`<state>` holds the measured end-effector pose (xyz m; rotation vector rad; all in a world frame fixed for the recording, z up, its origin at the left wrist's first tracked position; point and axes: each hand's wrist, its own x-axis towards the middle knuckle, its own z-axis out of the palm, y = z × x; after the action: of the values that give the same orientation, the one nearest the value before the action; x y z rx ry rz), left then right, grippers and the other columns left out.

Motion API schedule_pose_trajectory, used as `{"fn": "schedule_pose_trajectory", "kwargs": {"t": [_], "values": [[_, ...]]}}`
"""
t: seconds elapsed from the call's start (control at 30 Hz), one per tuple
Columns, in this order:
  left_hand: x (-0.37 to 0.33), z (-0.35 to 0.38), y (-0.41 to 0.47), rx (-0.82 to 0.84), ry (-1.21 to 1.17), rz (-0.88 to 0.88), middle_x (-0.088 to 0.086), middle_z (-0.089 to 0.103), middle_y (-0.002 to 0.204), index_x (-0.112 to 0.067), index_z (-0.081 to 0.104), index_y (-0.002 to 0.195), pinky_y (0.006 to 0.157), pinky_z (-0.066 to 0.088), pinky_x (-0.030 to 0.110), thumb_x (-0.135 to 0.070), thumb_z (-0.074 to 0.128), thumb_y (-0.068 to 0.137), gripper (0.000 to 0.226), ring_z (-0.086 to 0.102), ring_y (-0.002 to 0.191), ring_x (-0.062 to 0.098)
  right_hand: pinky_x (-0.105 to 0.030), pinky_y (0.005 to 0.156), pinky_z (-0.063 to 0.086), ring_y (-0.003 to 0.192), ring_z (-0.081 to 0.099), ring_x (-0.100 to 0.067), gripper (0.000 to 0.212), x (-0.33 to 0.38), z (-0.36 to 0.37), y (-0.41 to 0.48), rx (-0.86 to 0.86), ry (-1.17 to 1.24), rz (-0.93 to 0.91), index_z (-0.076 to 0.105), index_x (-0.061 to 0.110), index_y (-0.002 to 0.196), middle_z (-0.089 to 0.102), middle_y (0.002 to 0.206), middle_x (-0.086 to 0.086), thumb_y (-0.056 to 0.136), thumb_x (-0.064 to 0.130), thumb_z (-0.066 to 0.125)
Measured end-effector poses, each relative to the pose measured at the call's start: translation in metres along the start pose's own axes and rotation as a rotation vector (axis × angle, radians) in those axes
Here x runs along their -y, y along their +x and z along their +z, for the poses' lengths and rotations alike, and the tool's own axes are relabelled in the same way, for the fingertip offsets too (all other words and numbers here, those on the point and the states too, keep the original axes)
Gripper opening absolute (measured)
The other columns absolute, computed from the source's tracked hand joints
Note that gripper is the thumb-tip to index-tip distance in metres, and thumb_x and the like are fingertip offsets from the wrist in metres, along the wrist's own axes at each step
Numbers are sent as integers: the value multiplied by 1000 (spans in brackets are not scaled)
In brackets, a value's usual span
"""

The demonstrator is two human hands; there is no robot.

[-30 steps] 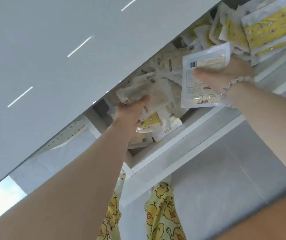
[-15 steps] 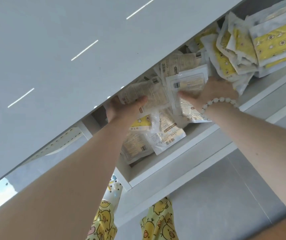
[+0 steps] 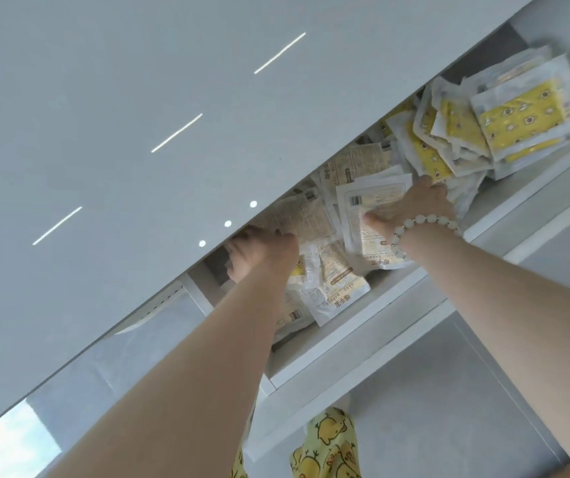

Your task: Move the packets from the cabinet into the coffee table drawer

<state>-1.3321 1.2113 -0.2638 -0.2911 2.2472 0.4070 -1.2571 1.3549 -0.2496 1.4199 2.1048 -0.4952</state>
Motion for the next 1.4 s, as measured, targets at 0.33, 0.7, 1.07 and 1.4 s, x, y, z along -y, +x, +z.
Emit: {"fn": "schedule_pose_trajectory", "kwargs": {"t": [0.33, 0.7, 1.07, 1.4], "values": [[-32, -51, -88, 275, 399, 326, -3, 55, 95, -21, 57, 86, 70, 47, 25, -16, 50, 86, 8, 55, 86, 14, -32, 72, 40, 105, 57, -27, 58, -8, -100, -68, -261, -339, -297, 36, 4, 128, 50, 123, -12, 93, 48, 47], [-114, -263, -239, -163, 678, 787, -2, 52, 124, -20, 54, 123, 97, 32, 27, -16, 40, 92, 33, 43, 120, 18, -29, 100, 37, 118, 45, -18, 44, 18, -290, -220, -420, -238, -538, 37, 18, 136, 45, 130, -1, 99, 41, 32], [-80, -430, -325, -559, 518, 639, -1, 54, 125, -24, 50, 130, 94, 34, 30, -29, 29, 100, 36, 46, 119, 19, -31, 94, 37, 117, 45, -21, 37, 128, -390, -342, -465, -381, -955, 49, 15, 126, 49, 129, -3, 100, 33, 28], [32, -532, -376, -832, 263, 426, 0, 57, 123, -22, 52, 127, 91, 36, 31, -39, 29, 101, 39, 48, 118, 21, -34, 95, 37, 119, 44, -24, 38, 229, -410, -474, -615, -405, -1349, 49, 12, 126, 48, 128, -7, 100, 32, 28]]}}
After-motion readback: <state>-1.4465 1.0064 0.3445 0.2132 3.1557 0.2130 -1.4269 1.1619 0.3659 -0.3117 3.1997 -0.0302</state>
